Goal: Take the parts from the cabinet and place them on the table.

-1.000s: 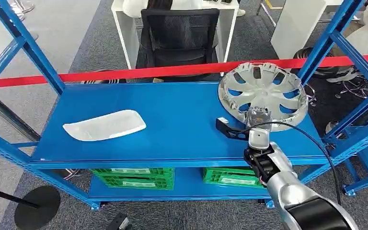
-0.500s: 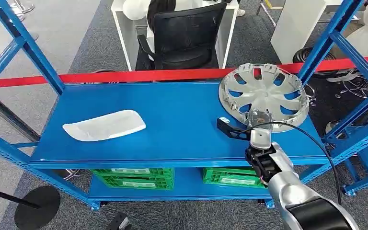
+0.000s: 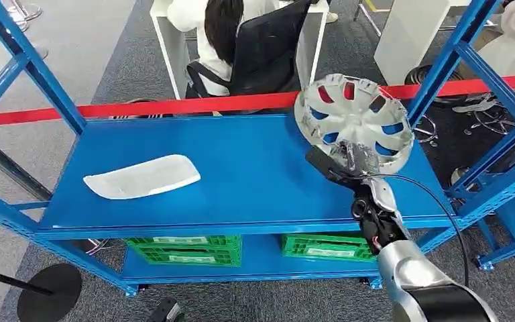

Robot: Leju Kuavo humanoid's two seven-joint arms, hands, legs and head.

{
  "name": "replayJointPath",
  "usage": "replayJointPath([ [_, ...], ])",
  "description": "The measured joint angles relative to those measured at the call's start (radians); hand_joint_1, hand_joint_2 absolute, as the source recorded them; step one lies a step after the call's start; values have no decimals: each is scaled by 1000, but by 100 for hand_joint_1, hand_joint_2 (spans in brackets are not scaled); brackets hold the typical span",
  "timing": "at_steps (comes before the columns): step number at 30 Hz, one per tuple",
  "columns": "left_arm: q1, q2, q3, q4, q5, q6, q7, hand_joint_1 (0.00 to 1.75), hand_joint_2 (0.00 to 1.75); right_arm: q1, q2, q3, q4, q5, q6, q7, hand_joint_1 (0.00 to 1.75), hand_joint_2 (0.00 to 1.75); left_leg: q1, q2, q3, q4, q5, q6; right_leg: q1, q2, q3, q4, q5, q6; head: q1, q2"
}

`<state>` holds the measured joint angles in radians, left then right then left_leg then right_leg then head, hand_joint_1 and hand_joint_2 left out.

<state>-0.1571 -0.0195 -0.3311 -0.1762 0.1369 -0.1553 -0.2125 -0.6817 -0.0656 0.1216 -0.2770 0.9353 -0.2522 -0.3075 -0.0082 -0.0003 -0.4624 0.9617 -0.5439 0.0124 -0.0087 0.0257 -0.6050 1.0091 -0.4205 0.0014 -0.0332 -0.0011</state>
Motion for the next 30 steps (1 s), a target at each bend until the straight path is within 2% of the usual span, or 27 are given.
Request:
replayJointPath([
  [4, 1, 1, 0, 0, -1, 0, -2, 0, 0, 3, 22, -64, -8, -16, 1, -18, 175, 175, 0, -4, 0, 0, 0, 0, 1, -2, 2, 0, 0, 0, 0, 0],
  [5, 1, 1, 0, 0, -1, 2, -3, 0, 175, 5, 27, -75, -11, -31, 7, -40, 175, 175, 0, -5, 0, 0, 0, 0, 1, -2, 2, 0, 0, 0, 1, 0],
  [7, 2, 1, 2, 0, -1, 9, -18, 0, 175, 14, 40, -119, -33, -151, 76, -207, 175, 175, 1, -4, 0, 0, 0, 0, 1, -1, 2, 0, 0, 0, 0, 0],
  [8, 3, 2, 4, 0, 0, 11, -24, 0, 175, 22, 50, -140, -53, -230, 135, -311, 175, 175, 1, -1, 0, 0, 0, 0, 1, 1, 2, 0, 0, 0, 0, 0],
  [9, 2, 2, 8, 0, 1, 12, -31, 0, 175, 36, 66, -152, -78, -289, 178, -357, 175, 175, 1, 0, 0, 0, 0, 0, 1, 1, 1, 0, 0, 0, 0, 0],
  [12, 4, 2, 19, 0, 1, 12, -43, 0, 175, 82, 87, -126, -221, -535, 289, -394, 175, 175, 1, -1, 0, 0, 0, 0, 1, 1, 1, 0, 0, 0, 0, 0],
  [15, 5, 3, 29, 0, 1, 15, -49, 0, 175, 154, 87, -70, -408, -799, 375, -376, 175, 175, 1, -1, -1, 0, 0, 0, 1, 0, 0, 0, 0, 0, 1, 0],
  [17, 6, 3, 32, 0, 0, 15, -50, 0, 175, 214, 84, -24, -519, -887, 400, -360, 175, 175, 1, -2, -3, 0, 0, 0, 0, 1, -3, 0, 0, 0, 0, 0],
  [18, 6, 4, 33, 0, -1, 15, -50, 0, 0, 236, 83, -2, -559, -891, 406, -357, 175, 175, 1, -2, -4, 0, 0, 0, 0, 1, -4, 0, 0, 0, 0, 0],
  [20, 6, 3, 35, 0, -1, 15, -51, 0, 0, 267, 80, 31, -621, -907, 410, -355, 175, 175, 1, -5, -5, 0, 0, 0, 1, -2, -4, 0, 0, 0, 0, 0],
  [21, 7, 3, 38, 0, -1, 15, -53, 0, 175, 281, 78, 42, -647, -922, 412, -360, 175, 175, 1, -8, -5, 0, 1, 0, 1, -5, -5, 0, 0, 0, 0, 0],
  [23, 8, 3, 43, 0, -2, 16, -59, 0, 175, 313, 69, 62, -712, -972, 428, -370, 175, 175, 1, -12, -8, 0, 1, 0, 1, -9, -6, 0, -1, 1, 0, 0],
  [27, 11, 4, 51, 0, 2, -19, -79, 0, 175, 397, 41, 84, -868, -1146, 526, -366, 175, 175, 1, -13, -14, 0, 1, 0, 0, -10, -9, 0, -1, 1, 1, 0],
  [30, 12, 4, 55, 0, -3, -25, -96, 0, 175, 422, 32, 95, -956, -1167, 537, -367, 175, 175, 0, -11, -13, 0, 1, 0, 0, -8, -10, 0, -1, 1, 0, 0],
])
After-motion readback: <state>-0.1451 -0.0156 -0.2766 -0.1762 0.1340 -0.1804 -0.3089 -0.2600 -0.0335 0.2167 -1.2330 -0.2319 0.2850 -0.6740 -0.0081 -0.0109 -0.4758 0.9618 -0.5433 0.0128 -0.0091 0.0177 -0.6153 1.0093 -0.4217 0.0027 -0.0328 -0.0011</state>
